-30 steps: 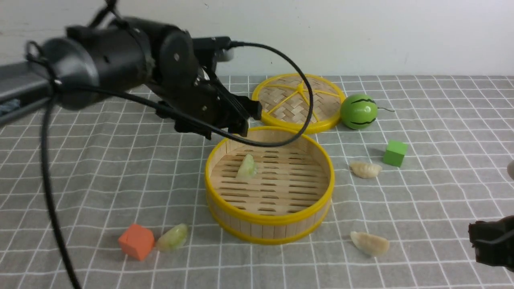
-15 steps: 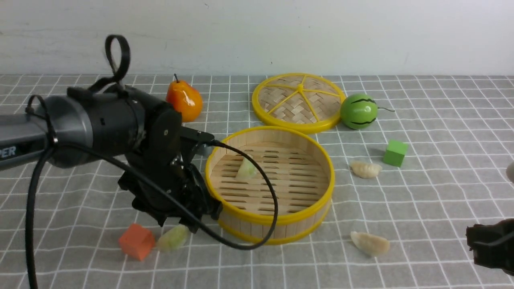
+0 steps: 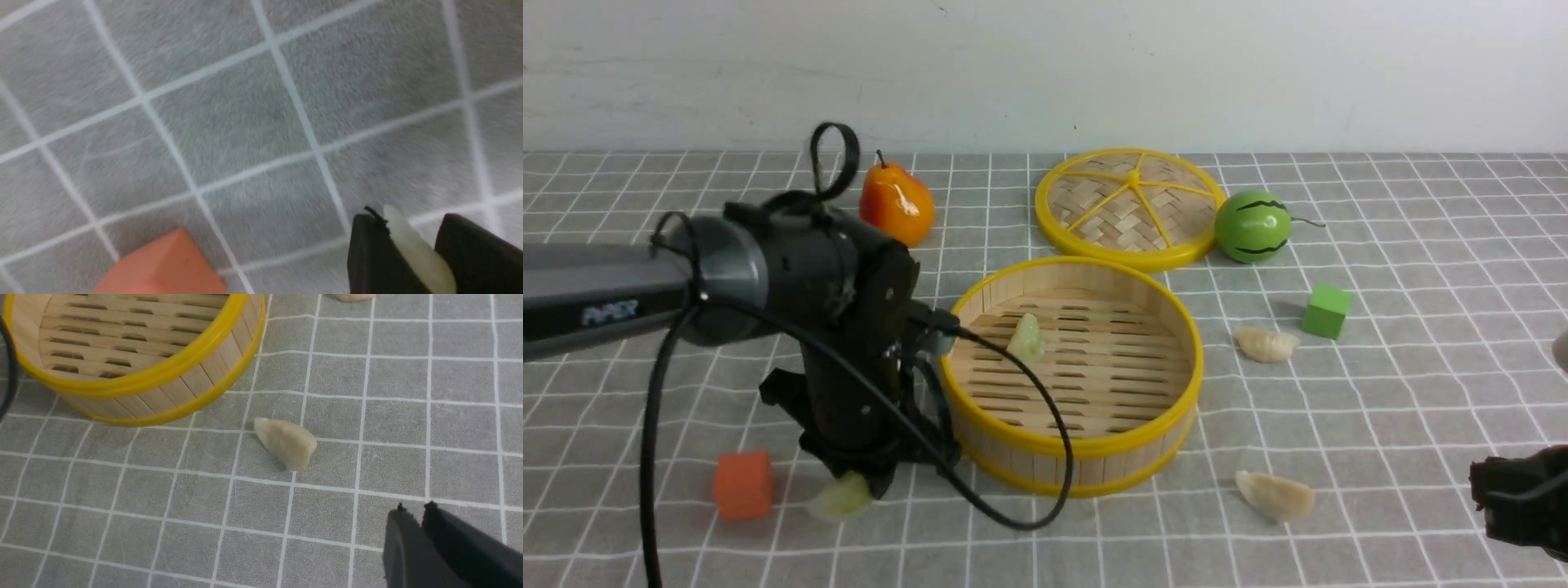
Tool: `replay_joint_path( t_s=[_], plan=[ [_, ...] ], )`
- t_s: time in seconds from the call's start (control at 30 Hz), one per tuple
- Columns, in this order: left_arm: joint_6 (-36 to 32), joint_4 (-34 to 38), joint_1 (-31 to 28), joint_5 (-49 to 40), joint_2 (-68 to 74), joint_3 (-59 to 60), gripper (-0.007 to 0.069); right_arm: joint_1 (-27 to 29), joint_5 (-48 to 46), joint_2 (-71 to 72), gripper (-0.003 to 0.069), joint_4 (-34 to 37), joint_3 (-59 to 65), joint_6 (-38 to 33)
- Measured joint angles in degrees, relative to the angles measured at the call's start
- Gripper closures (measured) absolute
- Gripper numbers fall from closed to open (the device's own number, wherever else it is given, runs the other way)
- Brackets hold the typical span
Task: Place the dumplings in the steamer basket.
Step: Use the left arm to put the dumpling into the steamer, then use the right arm to grab a dumpling
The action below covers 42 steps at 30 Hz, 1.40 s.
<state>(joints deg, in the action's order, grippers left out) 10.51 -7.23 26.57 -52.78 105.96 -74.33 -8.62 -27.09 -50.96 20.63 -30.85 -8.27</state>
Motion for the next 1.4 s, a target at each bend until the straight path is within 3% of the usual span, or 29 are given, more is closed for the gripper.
replay_joint_path(
  t_s=[0.17, 0.27, 0.37, 0.6, 0.8, 0.87, 1.0, 1.03, 1.17, 1.27, 1.33, 1.4],
  plan=[
    [-2.15, 12.81, 0.00, 6.75, -6.06, -4.43, 0.0434, 0.00, 0.11, 0.00, 0.0589, 0.00, 0.00, 0.00],
    [-6.63, 23.42, 0.00, 13.69, -5.85, -4.77, 0.0434, 0.00, 0.45, 0.00, 0.0586, 0.00, 0.00, 0.00],
    [-12.40, 29.22, 0.06, 17.61, -2.66, -4.83, 0.0434, 0.00, 0.66, 0.00, 0.0582, 0.00, 0.00, 0.00],
    [-14.88, 31.04, 0.06, 23.46, 5.87, -4.83, 0.0431, 0.00, 0.66, 0.00, 0.0577, 0.12, 0.00, 0.00],
    [-14.94, 31.11, 0.06, 24.64, 6.85, -5.26, 0.0274, 0.00, -3.20, -2.34, 0.0562, 1.15, -0.80, -5.00],
    [-14.94, 31.11, 0.06, 22.29, 6.49, -7.83, 0.0173, 0.00, -8.24, -6.11, 0.0524, 3.52, -3.58, -9.31],
    [-14.94, 30.60, -0.01, 16.96, 4.01, -11.72, 0.0110, 0.00, -12.54, -11.45, 0.0435, 7.48, -8.46, -14.68],
    [-14.94, 29.42, -0.01, 13.74, 2.43, -13.54, 0.0103, 0.00, -13.34, -13.89, 0.0382, 9.24, -10.67, -17.13],
    [-14.04, 24.71, -0.01, 3.32, -4.48, -18.26, 0.0158, 0.00, -13.37, -23.18, 0.0268, 11.85, -15.32, -21.99],
    [-12.55, 21.55, -0.01, -3.27, -10.54, -18.97, 0.0263, 0.00, -11.98, -30.41, 0.0241, 11.78, -18.14, -23.67],
    [-11.46, 18.53, -0.01, -7.49, -16.60, -18.31, 0.0402, -0.05, -10.38, -37.39, 0.0235, 11.68, -21.18, -24.49],
    [-10.51, 16.54, -0.01, -8.38, -20.29, -16.77, 0.0487, -0.13, -9.32, -41.23, 0.0233, 11.59, -23.07, -24.68]
  ],
)
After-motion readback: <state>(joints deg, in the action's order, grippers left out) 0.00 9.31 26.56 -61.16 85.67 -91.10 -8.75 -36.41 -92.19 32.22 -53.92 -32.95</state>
